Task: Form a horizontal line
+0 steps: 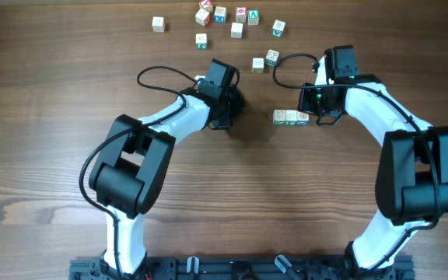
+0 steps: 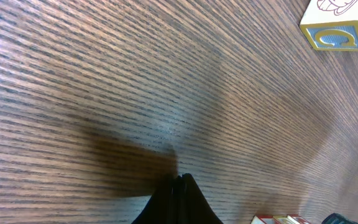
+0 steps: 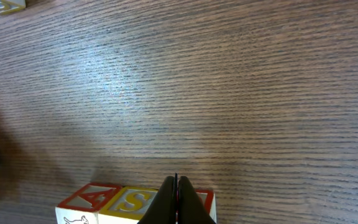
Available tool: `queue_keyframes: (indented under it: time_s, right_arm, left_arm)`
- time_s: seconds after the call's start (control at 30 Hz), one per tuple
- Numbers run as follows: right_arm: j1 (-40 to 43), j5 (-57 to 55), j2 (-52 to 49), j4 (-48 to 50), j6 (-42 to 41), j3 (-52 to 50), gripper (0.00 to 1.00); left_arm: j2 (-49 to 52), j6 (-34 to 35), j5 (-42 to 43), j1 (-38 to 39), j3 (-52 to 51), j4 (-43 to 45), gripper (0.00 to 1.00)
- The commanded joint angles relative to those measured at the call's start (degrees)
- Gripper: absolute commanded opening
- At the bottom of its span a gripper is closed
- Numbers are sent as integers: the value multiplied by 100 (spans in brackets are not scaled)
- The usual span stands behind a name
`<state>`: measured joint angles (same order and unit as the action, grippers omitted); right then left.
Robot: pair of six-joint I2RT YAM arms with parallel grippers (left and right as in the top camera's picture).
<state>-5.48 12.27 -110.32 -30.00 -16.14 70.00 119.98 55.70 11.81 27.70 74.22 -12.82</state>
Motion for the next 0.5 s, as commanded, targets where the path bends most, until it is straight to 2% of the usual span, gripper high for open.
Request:
queue_keyframes:
  time_s: [0.0,0.47]
  right_arm:
    - [-4,160,-70,-11,98,61,4]
    - [-4,162,-70,-55,98,61,4]
  left_arm:
    - [162,50,-162,31,-122,-46,4]
    - [162,50,-162,31,-122,-46,4]
